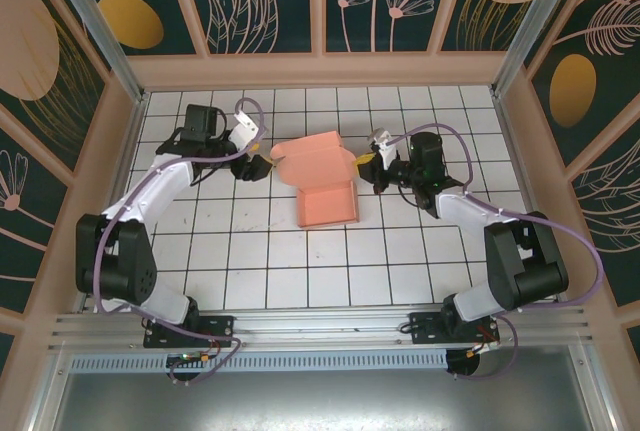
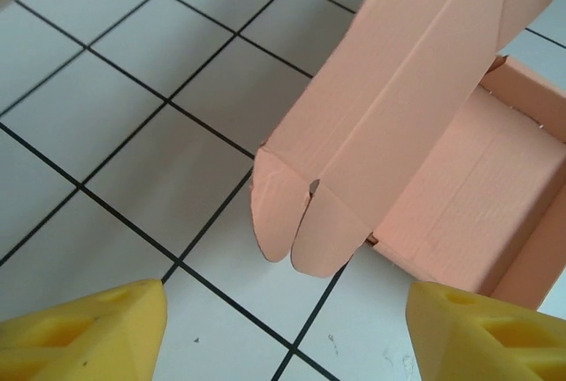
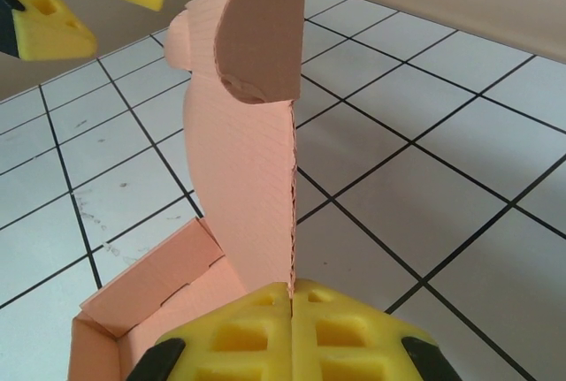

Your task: Fold the paper box

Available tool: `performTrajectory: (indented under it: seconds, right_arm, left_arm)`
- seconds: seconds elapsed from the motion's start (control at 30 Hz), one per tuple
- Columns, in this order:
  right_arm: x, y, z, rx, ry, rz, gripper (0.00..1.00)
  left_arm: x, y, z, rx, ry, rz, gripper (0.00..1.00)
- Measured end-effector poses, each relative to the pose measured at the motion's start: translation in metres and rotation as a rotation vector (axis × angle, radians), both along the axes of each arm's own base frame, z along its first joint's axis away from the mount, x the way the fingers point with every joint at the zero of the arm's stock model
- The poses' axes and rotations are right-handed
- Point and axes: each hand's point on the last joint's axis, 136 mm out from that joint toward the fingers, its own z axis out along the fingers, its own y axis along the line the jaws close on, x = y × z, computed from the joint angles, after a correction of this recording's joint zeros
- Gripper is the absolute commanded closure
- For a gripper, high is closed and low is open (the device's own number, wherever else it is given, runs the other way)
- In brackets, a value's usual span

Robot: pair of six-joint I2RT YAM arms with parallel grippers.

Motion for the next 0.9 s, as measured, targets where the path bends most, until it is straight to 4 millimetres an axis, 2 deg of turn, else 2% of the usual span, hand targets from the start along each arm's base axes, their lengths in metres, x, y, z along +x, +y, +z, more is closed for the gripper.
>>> performTrajectory:
  seconds: [0.13, 0.3, 0.43, 0.57, 0.7, 0.83, 0.9]
  right_arm:
    - [-0.002, 0.001, 0.004, 0.019, -0.006, 0.027, 1.0]
    - [-0.008, 0.003, 0.005, 0.027, -0.004, 0.065, 1.0]
    - [-0.015, 0.005, 0.001, 0.023, 0.01, 0.096, 1.0]
    - [-0.019, 0.006, -0.003, 0.007, 0.029, 0.12, 1.0]
    - [-0.019, 0.007, -0.003, -0.009, 0.031, 0.136, 1.0]
    - [-0.02, 0.006, -0.004, -0.021, 0.036, 0.142, 1.0]
    - [-0.019, 0.007, -0.005, -0.024, 0.037, 0.143, 1.0]
  left_arm:
    - [0.005, -0.001, -0.004, -0.001, 0.003, -0.01, 0.23]
    - [0.02, 0.0, -0.032, 0.039, 0.052, -0.027, 0.14]
    - [0.012, -0.006, -0.048, 0.019, 0.093, -0.102, 0.13]
    - [0.006, -0.016, -0.051, -0.028, 0.118, -0.179, 0.25]
    - [0.002, -0.022, -0.054, -0.053, 0.152, -0.251, 0.51]
    - [-0.012, -0.024, -0.06, -0.058, 0.199, -0.31, 0.57]
    - [-0.02, -0.023, -0.061, -0.06, 0.225, -0.325, 0.66]
